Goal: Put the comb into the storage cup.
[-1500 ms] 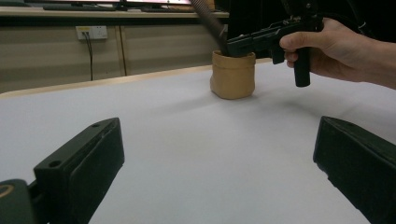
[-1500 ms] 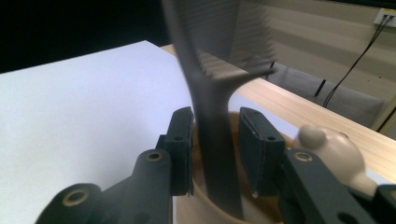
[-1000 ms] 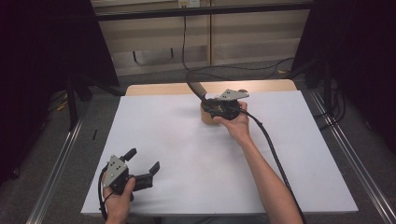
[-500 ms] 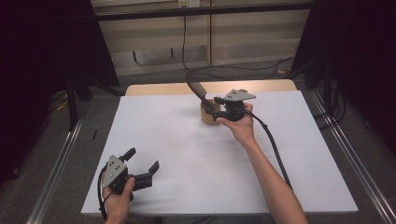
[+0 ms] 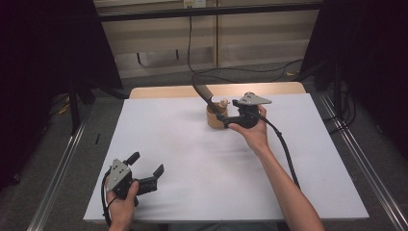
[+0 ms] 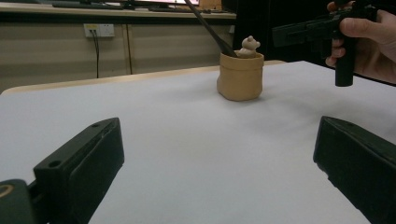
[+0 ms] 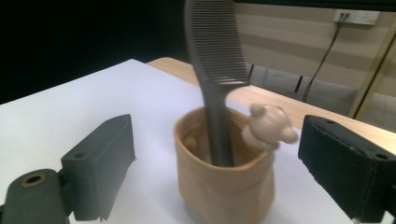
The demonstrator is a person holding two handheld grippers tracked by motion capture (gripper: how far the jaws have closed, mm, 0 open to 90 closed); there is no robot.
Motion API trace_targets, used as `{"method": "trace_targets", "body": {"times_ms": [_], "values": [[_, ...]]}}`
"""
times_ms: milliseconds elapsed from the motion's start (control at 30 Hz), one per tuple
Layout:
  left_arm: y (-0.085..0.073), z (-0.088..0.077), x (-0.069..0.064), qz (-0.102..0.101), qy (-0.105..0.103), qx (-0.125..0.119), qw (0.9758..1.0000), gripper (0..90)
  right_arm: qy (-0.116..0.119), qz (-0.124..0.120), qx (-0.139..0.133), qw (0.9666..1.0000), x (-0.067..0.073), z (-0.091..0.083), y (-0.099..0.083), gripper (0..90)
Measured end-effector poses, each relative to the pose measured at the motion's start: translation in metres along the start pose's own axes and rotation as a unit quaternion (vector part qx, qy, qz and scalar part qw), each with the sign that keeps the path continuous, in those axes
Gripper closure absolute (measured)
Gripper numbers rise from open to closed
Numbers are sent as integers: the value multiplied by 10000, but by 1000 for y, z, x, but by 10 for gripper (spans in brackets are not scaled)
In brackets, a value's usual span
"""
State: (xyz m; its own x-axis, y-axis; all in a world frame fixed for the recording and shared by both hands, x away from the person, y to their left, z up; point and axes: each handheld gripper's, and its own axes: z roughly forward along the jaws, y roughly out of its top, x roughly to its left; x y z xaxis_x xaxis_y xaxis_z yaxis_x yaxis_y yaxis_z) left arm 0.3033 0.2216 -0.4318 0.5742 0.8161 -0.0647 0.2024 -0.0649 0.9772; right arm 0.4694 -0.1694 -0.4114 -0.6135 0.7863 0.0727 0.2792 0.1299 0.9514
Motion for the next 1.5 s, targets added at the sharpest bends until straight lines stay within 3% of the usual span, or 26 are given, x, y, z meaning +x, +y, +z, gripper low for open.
{"method": "trace_targets", "body": {"times_ms": [233,500,800,1233,1500], "values": [[0,0,0,33,0,16,10000,20,-289,162,-22,9994,-4,-11,-5,6],[0,-2,1,33,-14,1,10000,20,-437,241,-52,9987,-6,-23,-9,14],[1,-4,2,-20,13,-63,10000,20,-793,115,-201,9966,0,-39,-9,0],[0,-6,2,-17,36,-57,10000,20,-1077,-142,-254,9938,4,-68,-10,0],[1,-7,2,-21,60,-83,9999,20,-1135,-167,-358,9928,8,-87,-15,0]]}}
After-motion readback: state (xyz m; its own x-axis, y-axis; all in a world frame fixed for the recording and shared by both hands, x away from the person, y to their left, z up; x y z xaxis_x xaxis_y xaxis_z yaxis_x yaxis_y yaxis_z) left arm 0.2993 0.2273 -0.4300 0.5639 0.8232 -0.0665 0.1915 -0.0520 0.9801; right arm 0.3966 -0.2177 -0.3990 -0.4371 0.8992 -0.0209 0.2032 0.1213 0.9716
